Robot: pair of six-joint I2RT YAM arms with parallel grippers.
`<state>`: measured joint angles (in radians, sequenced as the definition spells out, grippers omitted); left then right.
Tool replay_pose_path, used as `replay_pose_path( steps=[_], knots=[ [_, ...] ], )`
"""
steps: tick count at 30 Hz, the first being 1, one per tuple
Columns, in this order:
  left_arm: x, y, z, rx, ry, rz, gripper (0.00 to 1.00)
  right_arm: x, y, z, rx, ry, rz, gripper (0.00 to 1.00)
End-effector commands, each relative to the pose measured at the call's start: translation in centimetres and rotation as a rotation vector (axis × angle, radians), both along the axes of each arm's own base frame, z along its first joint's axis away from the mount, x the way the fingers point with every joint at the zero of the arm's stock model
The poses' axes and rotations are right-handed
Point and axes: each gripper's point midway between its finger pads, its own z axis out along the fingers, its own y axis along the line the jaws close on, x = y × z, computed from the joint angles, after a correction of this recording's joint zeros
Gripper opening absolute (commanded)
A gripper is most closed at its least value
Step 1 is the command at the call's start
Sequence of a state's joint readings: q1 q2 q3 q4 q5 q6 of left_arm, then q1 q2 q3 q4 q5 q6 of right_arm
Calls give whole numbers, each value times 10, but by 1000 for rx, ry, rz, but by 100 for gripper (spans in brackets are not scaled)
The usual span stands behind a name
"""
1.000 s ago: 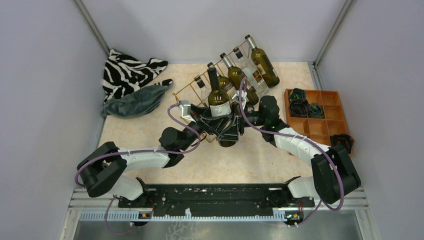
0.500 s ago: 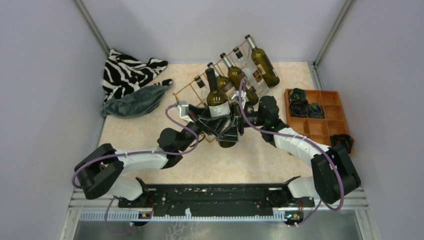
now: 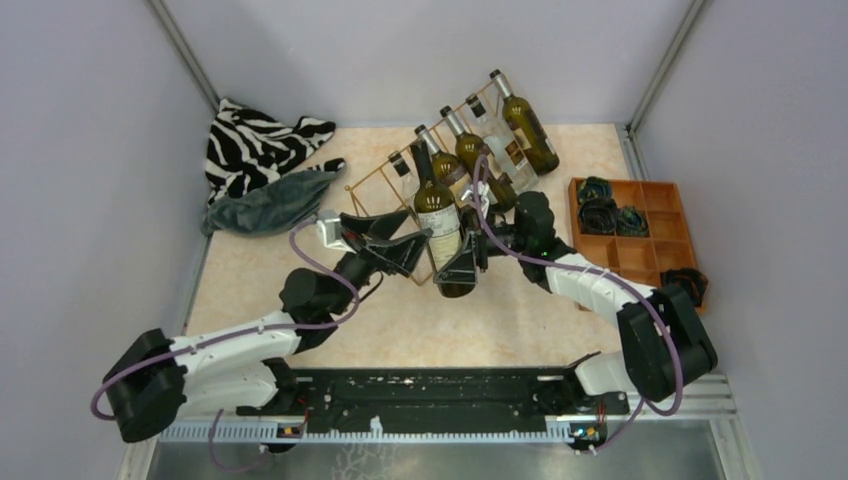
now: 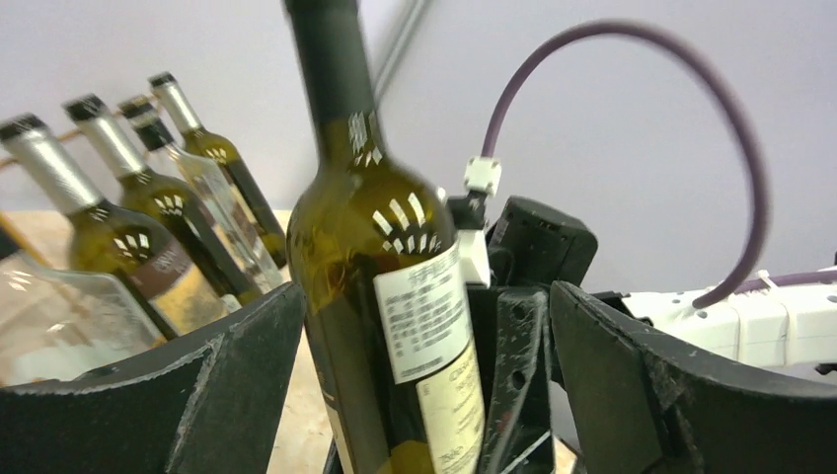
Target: Put the wine bottle on the wine rack
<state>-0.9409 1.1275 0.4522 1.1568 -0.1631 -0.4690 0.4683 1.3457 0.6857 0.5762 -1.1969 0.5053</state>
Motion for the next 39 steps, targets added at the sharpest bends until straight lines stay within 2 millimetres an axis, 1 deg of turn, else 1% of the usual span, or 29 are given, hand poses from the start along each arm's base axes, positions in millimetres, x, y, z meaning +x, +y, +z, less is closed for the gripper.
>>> replay_pose_path(
  steps=[1, 3, 4, 8, 12, 15, 19, 22, 23, 25, 27, 31, 35, 39],
  knots=[
    [1, 26, -10, 123, 18, 113, 99, 25, 0, 8, -33, -128, -72, 0],
    [0, 36, -17, 204, 53, 144, 99, 35, -1, 3, -71, -160, -125, 0],
    [-2, 44, -15, 233, 64, 159, 99, 40, -2, 1, -89, -179, -144, 0],
    [-6, 68, -37, 379, 161, 212, 99, 56, -1, -7, -160, -223, -210, 0],
    [-10, 90, -57, 436, 234, 262, 99, 73, 10, -15, -222, -257, -244, 0],
    [-14, 102, -64, 434, 263, 285, 99, 86, 21, -17, -263, -287, -274, 0],
    [-17, 115, -64, 399, 278, 316, 99, 102, 37, -15, -287, -312, -317, 0],
    [-19, 123, -60, 366, 281, 331, 99, 107, 50, -23, -312, -319, -332, 0],
    [-20, 126, -64, 380, 292, 336, 99, 109, 55, -26, -322, -319, -336, 0],
    [-21, 130, -63, 375, 297, 344, 99, 115, 61, -32, -356, -352, -349, 0],
    [-22, 134, -64, 377, 305, 353, 99, 117, 68, -37, -375, -348, -356, 0],
    [-24, 140, -65, 385, 317, 371, 99, 126, 76, -46, -412, -339, -374, 0],
    [-25, 145, -65, 377, 321, 378, 99, 135, 79, -51, -441, -334, -402, 0],
    [-26, 148, -65, 370, 323, 385, 99, 138, 83, -60, -474, -343, -427, 0]
  ],
)
